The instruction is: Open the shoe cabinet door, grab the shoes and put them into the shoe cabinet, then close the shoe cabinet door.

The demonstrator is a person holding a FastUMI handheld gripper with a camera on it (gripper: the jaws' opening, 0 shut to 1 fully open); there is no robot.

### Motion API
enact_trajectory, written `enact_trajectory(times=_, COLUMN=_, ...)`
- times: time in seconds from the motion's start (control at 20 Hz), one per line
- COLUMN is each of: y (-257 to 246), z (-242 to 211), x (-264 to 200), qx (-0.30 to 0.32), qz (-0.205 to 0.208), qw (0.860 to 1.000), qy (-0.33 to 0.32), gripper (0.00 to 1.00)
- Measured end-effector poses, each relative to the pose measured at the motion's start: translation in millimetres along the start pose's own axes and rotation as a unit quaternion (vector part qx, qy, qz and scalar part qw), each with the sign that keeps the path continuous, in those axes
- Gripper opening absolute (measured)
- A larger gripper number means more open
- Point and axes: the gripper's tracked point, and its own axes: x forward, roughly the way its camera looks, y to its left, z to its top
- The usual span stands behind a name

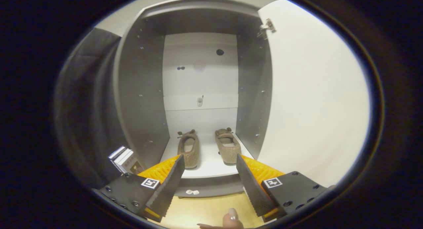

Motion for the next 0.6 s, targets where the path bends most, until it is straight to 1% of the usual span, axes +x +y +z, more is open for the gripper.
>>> enact_trajectory(times=0.1, y=-2, z=-2, x=-40, qx=0.001, qz=0.003, qw=1.000, qy=-0.005, gripper=0.98)
enact_trajectory(times=0.3, y=-20, z=3, x=-103, qx=0.014, qz=-0.001, qw=1.000, qy=-0.026, gripper=0.98)
enact_trajectory(times=0.45, y=-48, z=8, x=-150, qx=0.030, qz=-0.016, qw=0.998, qy=-0.044, gripper=0.98)
enact_trajectory(times=0.6, y=-88, z=13, x=-194, qx=0.029, qz=-0.037, qw=0.997, qy=-0.063, gripper=0.98)
